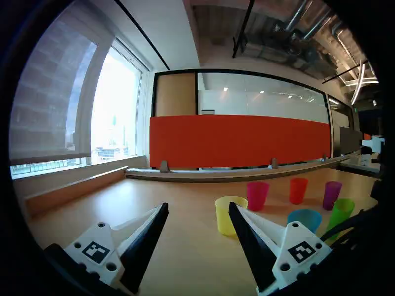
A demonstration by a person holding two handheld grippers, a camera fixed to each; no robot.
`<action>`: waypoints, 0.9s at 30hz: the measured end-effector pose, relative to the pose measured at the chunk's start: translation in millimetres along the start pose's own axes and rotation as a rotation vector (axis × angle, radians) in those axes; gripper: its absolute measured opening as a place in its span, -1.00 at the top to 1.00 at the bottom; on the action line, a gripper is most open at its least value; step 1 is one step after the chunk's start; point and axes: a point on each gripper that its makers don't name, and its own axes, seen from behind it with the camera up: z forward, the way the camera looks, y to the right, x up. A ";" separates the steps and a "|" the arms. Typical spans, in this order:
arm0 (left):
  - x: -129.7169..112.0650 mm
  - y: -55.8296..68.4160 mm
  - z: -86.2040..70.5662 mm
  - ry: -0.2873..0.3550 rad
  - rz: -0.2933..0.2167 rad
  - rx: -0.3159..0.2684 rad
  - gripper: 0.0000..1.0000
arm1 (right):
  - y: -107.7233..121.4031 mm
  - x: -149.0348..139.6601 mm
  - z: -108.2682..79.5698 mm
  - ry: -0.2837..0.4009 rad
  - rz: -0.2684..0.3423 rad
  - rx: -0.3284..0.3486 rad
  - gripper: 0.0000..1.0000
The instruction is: Pour water
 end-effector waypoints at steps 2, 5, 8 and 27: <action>-0.1 0.2 -0.1 0.000 0.000 0.000 -0.80 | -0.1 -7.3 0.6 -0.009 0.007 0.009 -0.90; -0.1 0.3 -0.1 0.000 0.000 0.000 -0.80 | 2.5 -14.7 1.0 -0.011 0.012 0.006 -0.90; -0.2 0.3 0.0 0.000 0.000 0.000 -0.80 | 5.7 -22.2 0.8 -0.007 0.009 0.003 -0.91; 0.0 0.7 0.6 0.000 0.000 0.000 -0.80 | 20.4 -58.7 2.7 -0.042 -0.023 -0.014 -0.93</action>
